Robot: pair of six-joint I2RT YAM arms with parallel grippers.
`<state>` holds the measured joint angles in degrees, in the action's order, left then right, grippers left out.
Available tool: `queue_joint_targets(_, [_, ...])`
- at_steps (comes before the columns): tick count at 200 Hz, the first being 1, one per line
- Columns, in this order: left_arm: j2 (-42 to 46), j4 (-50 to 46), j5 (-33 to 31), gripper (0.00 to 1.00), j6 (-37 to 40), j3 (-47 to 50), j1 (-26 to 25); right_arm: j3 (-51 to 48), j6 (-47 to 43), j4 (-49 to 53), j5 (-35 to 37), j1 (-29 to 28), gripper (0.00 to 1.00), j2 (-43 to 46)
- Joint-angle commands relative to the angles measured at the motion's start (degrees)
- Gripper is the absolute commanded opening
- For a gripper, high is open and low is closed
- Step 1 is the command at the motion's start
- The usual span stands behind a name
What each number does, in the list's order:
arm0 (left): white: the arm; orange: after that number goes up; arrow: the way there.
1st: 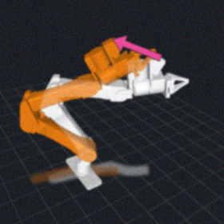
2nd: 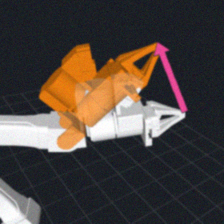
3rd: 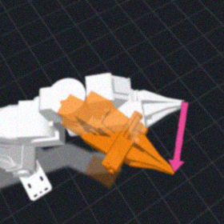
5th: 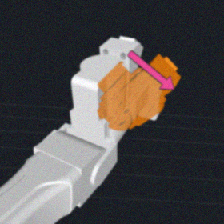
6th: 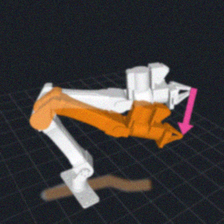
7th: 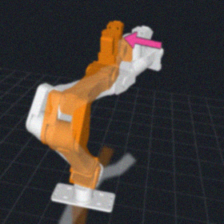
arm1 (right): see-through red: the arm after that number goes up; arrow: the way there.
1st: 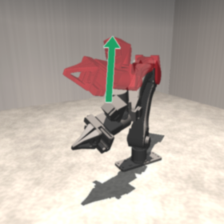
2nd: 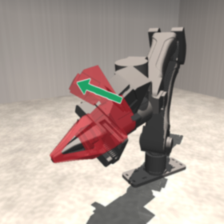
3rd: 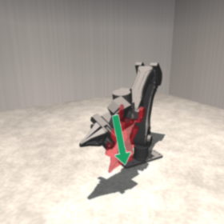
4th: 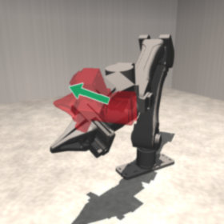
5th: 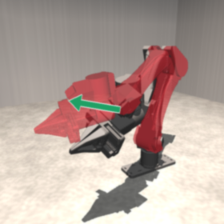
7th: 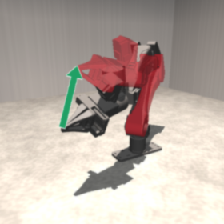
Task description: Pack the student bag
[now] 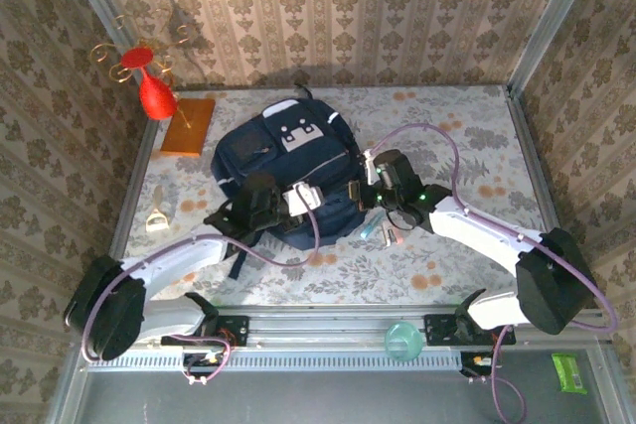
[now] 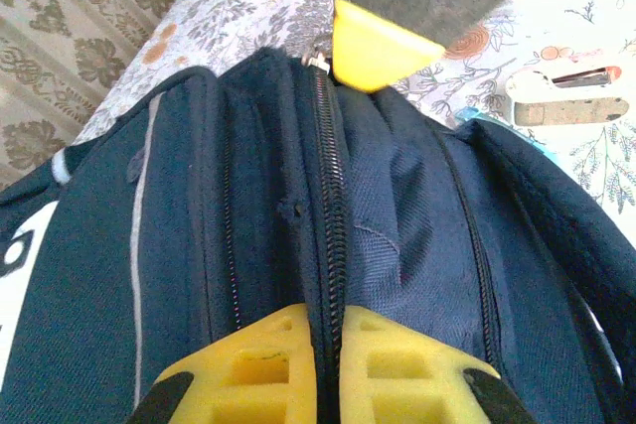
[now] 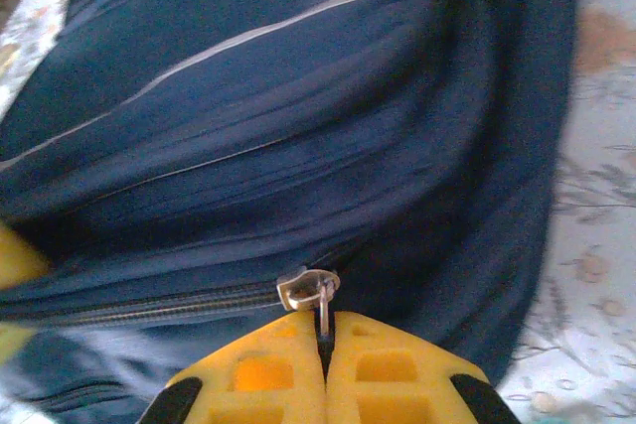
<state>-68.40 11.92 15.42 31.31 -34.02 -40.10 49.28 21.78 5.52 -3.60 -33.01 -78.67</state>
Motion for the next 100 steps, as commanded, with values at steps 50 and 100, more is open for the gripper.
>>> queue_joint_targets(50, [7.0, -3.4, -10.0, 0.48, -7.5, 2.3, 6.5, 2.6, -1.0, -3.8, -2.0, 1.9, 0.00, -0.7])
queue_joint_targets(100, [6.5, -5.3, -1.8, 0.73, -6.7, -2.3, -1.6, 0.7, 1.5, -11.7, -9.3, -3.4, 0.00, 0.6])
